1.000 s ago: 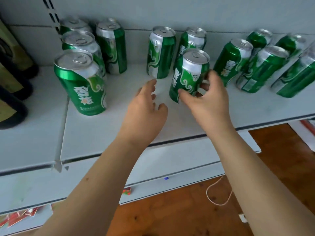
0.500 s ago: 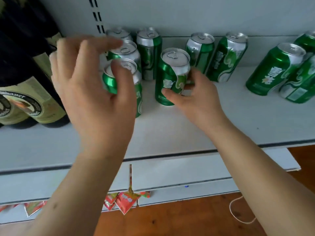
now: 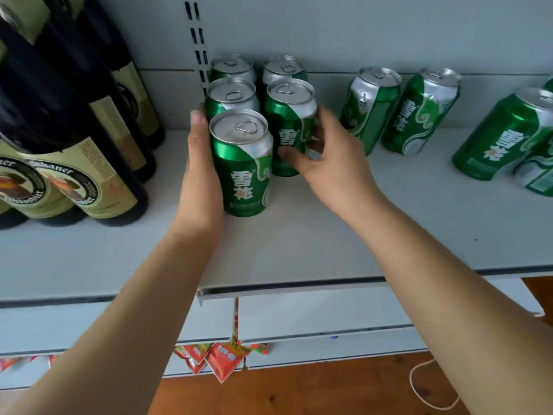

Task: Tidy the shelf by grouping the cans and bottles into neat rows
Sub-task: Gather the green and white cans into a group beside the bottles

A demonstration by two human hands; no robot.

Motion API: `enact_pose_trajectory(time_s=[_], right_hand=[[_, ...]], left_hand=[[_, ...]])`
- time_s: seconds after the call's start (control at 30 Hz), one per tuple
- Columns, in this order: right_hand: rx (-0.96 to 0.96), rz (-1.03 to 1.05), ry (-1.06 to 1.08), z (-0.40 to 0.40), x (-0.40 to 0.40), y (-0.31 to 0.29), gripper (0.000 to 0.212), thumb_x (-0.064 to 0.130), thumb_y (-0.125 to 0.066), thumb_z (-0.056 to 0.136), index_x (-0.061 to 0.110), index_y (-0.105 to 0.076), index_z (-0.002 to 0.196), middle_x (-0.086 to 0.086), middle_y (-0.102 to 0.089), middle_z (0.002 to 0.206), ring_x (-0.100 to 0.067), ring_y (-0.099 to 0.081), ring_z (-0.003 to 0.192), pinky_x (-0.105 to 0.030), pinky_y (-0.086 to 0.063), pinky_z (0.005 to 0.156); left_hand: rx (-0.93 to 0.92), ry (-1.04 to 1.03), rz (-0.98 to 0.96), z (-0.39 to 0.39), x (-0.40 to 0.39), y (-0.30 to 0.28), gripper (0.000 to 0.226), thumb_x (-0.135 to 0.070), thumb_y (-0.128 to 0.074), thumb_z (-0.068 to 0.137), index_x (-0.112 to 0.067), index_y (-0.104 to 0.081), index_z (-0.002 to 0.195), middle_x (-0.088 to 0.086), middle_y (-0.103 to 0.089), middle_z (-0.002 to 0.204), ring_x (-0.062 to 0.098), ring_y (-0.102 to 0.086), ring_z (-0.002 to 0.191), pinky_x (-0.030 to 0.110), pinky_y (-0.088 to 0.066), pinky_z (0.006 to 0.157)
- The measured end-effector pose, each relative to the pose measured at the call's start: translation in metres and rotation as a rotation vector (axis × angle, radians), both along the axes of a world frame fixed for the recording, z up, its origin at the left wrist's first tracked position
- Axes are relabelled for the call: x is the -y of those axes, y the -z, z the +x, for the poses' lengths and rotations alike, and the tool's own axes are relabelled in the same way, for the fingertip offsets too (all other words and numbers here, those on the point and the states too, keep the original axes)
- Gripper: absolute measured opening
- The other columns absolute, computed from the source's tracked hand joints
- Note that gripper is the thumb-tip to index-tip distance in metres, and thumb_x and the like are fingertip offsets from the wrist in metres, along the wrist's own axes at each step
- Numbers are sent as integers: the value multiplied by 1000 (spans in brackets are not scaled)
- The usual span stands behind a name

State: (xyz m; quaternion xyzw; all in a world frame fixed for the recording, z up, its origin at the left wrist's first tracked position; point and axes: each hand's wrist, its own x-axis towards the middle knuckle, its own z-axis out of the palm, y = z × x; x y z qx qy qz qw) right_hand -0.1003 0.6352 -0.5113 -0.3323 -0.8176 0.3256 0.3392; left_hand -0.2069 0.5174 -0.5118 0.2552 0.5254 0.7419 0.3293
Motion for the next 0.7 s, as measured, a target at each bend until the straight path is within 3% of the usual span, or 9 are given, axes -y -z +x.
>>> enact_pose_trajectory(time_s=[0.1, 0.17, 0.23, 0.3, 0.4, 0.53, 0.7], right_hand=[[15, 54, 20, 6, 5, 0, 61, 40, -72, 85, 13, -50, 136, 4, -64, 125, -8, -60, 113, -9, -44, 89], [-63, 160, 219, 18, 6, 1, 58, 41, -66, 89, 8, -50, 134, -3, -62, 123, -14, -60, 108, -22, -48, 90], [-173, 256, 443, 31, -2, 4, 45, 30, -67, 87, 4, -54, 121, -7, -58, 114, -19, -57, 99, -26, -47, 85], [-128, 205, 546, 38, -15, 9, 48, 24, -70, 83, 1, -51, 120, -12, -52, 116, -22, -51, 101, -22, -39, 88], [-68, 32, 497, 32, -30, 17, 63, 30, -77, 78, 0, -48, 125, -13, -53, 121, -20, -50, 104, -21, -40, 87], [-72, -9, 519, 16, -44, 17, 88, 45, -85, 67, 4, -42, 132, -12, -49, 129, -24, -52, 114, -21, -39, 83], [-26, -48, 518, 23, -54, 11, 77, 42, -84, 67, 6, -47, 124, -7, -58, 122, -24, -58, 110, -32, -50, 84]], left_hand=[[-12, -39, -23, -7, 1, 1, 61, -59, -28, 100, -21, -54, 139, -5, -66, 129, 8, -60, 121, 35, -40, 111], [-76, -174, -40, -11, 4, -1, 62, -64, -41, 90, -26, -55, 137, -11, -64, 130, 3, -57, 123, 34, -36, 114], [-248, -339, -47, -9, 7, -4, 57, -61, -42, 86, -31, -57, 132, -15, -62, 130, -1, -54, 123, 31, -37, 112], [-506, -401, -31, 1, 9, -10, 52, -50, -38, 93, -24, -55, 135, -9, -57, 135, 0, -50, 126, 31, -38, 111], [-780, -412, -4, 9, 8, -9, 42, -35, -45, 98, -15, -56, 133, 4, -53, 136, 8, -47, 129, 34, -37, 111], [-883, -378, 19, 4, 8, 7, 29, -28, -51, 101, -9, -60, 121, 4, -52, 135, 17, -44, 134, 42, -36, 112], [-957, -345, -11, -2, 12, 7, 31, -32, -51, 102, -8, -60, 119, 10, -51, 138, 15, -44, 135, 38, -35, 112]])
